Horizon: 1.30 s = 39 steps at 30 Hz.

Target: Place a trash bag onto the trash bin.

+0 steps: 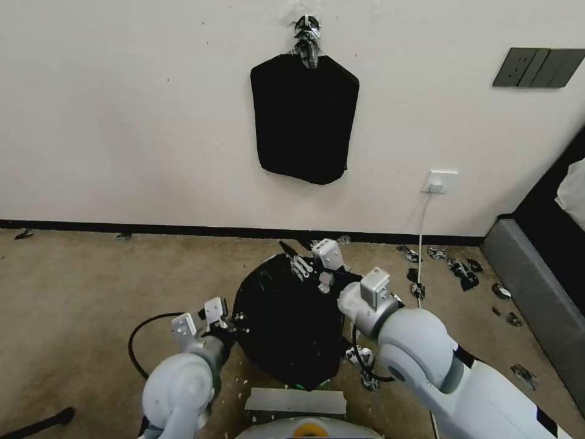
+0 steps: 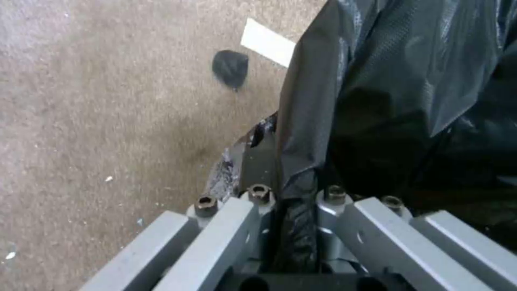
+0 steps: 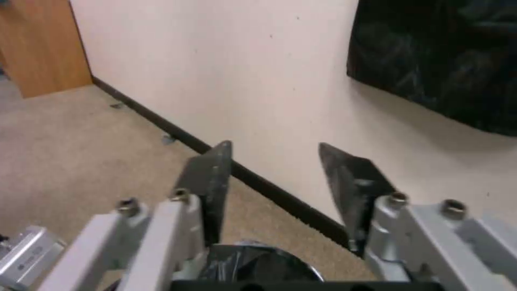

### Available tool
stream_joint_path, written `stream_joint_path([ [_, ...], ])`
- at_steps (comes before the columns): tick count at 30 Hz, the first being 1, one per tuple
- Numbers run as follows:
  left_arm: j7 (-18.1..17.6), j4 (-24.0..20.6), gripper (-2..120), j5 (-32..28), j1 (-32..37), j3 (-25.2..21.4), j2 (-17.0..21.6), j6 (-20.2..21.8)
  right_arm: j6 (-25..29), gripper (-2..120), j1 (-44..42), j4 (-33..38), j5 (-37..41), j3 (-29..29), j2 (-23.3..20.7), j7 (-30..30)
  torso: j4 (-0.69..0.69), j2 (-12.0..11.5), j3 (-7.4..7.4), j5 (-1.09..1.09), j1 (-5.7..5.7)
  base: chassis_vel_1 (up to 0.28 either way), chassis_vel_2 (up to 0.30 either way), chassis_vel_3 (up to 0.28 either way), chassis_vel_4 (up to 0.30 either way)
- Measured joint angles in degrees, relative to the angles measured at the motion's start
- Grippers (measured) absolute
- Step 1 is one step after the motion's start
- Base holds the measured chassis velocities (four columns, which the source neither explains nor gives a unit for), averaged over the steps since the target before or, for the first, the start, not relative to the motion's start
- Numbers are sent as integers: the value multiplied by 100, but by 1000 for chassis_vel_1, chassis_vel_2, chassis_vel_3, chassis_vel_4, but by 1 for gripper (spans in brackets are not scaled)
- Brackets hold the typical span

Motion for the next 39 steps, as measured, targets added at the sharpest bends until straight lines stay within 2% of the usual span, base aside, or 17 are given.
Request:
stream_joint_path([
  [4, 75, 52, 3, 183, 8, 41, -29, -14, 54, 65, 4, -111, -20, -7, 39, -59, 0, 0, 0, 1, 0, 0, 0, 0, 0],
  [6, 167, 80, 9, 417, 33, 53, -31, -34, 73, 76, 10, -162, -37, -34, 90, -79, 1, 0, 0, 1, 0, 0, 0, 0, 0],
  [7, 167, 80, 9, 417, 33, 53, -31, -34, 73, 76, 10, -162, -37, -34, 90, -79, 1, 0, 0, 1, 0, 0, 0, 0, 0],
  [10, 267, 69, 22, 496, 78, 52, -25, -62, 118, 88, 41, -268, -77, -85, 67, -145, 1, 0, 0, 1, 0, 0, 0, 0, 0],
  [11, 267, 69, 22, 496, 78, 52, -25, -62, 118, 88, 41, -268, -77, -85, 67, -145, 1, 0, 0, 1, 0, 0, 0, 0, 0],
  [13, 357, 44, 33, 502, 90, 51, -16, -109, 142, 98, 42, -318, -131, -135, 33, -206, 1, 0, 0, -3, 0, 0, 0, 0, 0],
  [15, 384, 37, 35, 512, 91, 52, -13, -128, 145, 99, 34, -326, -145, -148, 34, -215, 0, 0, 0, -4, -1, 0, 0, 0, 0],
  [18, 459, 1, 52, 561, 89, 79, -11, -178, 146, 100, -25, -347, -205, -198, 98, -245, 0, 0, 1, -4, 0, 0, 0, 0, 0],
  [23, 555, -43, 66, 648, 76, 89, -10, -248, 146, 100, -61, -360, -238, -220, 113, -253, 0, 0, 1, -3, 0, 0, 0, 0, 0],
  [26, 741, -42, 80, 910, 82, 90, -2, -379, 143, 100, -60, -362, -240, -217, 118, -249, 0, 0, 0, -3, 0, 0, 0, 0, 0],
  [28, 763, -35, 83, 944, 82, 90, -2, -397, 140, 100, -53, -362, -239, -217, 121, -243, 0, 0, 1, -3, 0, 0, 0, 0, 0],
  [30, 858, -21, 93, 1036, 81, 91, -14, -494, 136, 100, -50, -361, -237, -215, 146, -147, 0, 0, 1, -3, 0, 0, 0, 0, 0],
  [32, 894, -21, 96, 1072, 83, 91, -19, -550, 135, 100, -63, -362, -237, -210, 162, -81, 0, 0, 1, -3, 0, 0, 0, 0, 0],
  [33, 959, -21, 99, 1144, 89, 92, -22, -640, 134, 100, -96, -365, -236, -195, 193, 28, 0, 0, 1, -2, -1, 0, 0, 0, 0],
  [35, 1461, 41, 100, 1757, 119, 82, -1, -1396, 169, 100, -205, -360, -215, -160, 301, 416, 0, 0, 0, -2, 0, 0, 0, 0, 0],
  [36, 1461, 41, 100, 1757, 119, 82, -1, -1396, 169, 100, -205, -360, -215, -160, 301, 416, 0, 0, 0, -2, 0, 0, 0, 0, 0],
  [39, 1843, 138, 100, 2328, 118, -8, 23, -2370, 252, 100, -384, -348, -334, 63, 454, 847, 1, 0, 1, -3, 0, 0, 0, 0, 0],
])
